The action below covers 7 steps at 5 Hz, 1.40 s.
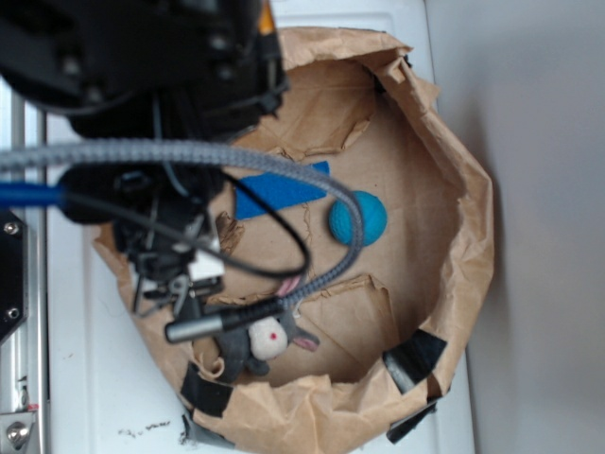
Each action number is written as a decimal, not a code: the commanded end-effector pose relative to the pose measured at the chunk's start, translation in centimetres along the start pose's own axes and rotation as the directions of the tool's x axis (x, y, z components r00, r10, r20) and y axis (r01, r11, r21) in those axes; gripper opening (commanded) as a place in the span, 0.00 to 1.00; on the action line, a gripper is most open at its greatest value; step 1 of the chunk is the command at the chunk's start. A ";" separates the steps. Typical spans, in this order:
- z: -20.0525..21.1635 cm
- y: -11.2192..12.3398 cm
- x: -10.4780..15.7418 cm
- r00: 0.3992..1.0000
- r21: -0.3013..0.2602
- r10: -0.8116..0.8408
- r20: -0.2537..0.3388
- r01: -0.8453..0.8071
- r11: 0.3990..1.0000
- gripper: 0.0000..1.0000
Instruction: Grab the blue sponge.
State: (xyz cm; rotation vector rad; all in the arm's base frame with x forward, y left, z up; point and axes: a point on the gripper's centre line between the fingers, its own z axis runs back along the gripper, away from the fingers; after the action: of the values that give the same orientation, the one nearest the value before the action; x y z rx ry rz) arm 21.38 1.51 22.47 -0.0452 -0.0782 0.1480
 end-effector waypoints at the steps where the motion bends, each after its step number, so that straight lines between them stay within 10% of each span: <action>1: -8.6 1.1 1.6 0.993 0.163 -0.096 0.075 0.083 0.983 1.00; 3: -14.5 2.9 4.1 0.995 0.164 -0.091 0.033 0.084 0.983 1.00; 5: -13.4 6.4 3.9 0.996 0.046 0.034 0.081 -0.038 0.998 1.00; 7: -18.6 5.3 3.7 0.994 0.103 -0.017 0.112 0.005 0.995 1.00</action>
State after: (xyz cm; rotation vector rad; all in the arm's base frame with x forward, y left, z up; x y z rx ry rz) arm 25.50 6.50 3.40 0.0666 -0.1556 0.1481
